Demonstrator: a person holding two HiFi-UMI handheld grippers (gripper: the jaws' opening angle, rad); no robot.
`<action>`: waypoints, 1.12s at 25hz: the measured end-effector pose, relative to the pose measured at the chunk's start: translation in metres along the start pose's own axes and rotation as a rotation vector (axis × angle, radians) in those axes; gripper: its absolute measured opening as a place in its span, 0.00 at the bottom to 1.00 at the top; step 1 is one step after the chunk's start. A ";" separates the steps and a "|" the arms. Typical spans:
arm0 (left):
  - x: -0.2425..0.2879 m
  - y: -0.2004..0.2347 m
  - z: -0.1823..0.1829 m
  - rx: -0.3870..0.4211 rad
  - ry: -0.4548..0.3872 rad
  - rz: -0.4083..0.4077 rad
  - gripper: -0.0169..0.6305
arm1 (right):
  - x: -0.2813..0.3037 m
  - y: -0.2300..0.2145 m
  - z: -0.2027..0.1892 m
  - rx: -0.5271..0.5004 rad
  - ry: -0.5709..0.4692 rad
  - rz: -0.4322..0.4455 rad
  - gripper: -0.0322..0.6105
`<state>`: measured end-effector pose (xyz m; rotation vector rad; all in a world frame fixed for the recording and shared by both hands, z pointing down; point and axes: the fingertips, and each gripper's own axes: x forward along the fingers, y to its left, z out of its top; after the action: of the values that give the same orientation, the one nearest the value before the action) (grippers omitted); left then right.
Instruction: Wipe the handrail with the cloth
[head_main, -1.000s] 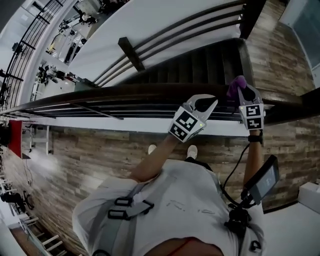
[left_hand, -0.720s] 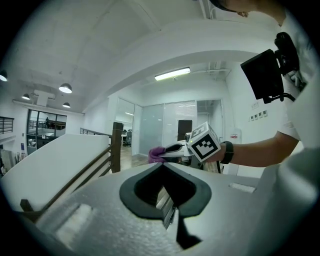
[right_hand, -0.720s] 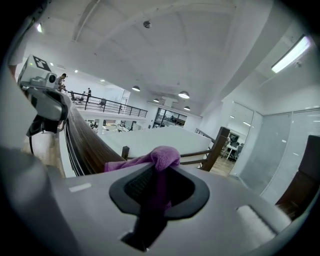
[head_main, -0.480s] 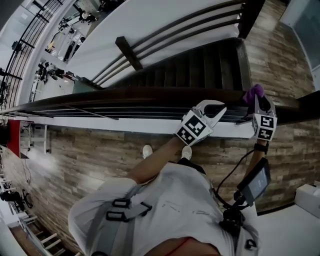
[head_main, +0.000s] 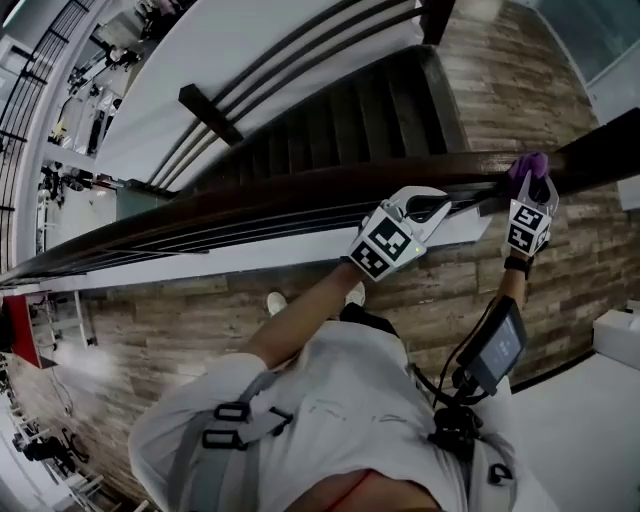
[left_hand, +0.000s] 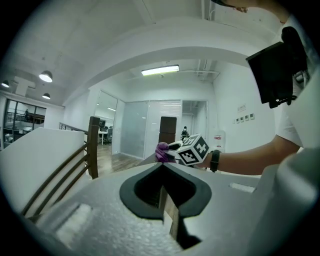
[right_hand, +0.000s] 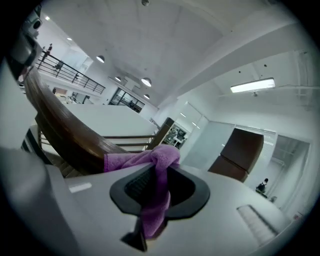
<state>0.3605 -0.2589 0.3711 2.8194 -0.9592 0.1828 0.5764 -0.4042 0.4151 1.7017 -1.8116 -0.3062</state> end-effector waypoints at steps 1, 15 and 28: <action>0.006 -0.004 -0.001 -0.003 0.001 -0.014 0.03 | 0.003 -0.009 -0.008 0.009 0.012 -0.018 0.13; -0.033 0.034 0.002 -0.004 -0.037 0.122 0.03 | 0.027 -0.032 -0.001 0.202 0.012 0.011 0.13; -0.384 0.159 -0.014 -0.125 -0.183 0.824 0.03 | -0.164 0.412 0.332 0.153 -0.545 0.945 0.14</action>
<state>-0.0405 -0.1521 0.3387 2.1888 -2.0355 -0.0480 0.0432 -0.2708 0.3434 0.6941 -2.8613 -0.2242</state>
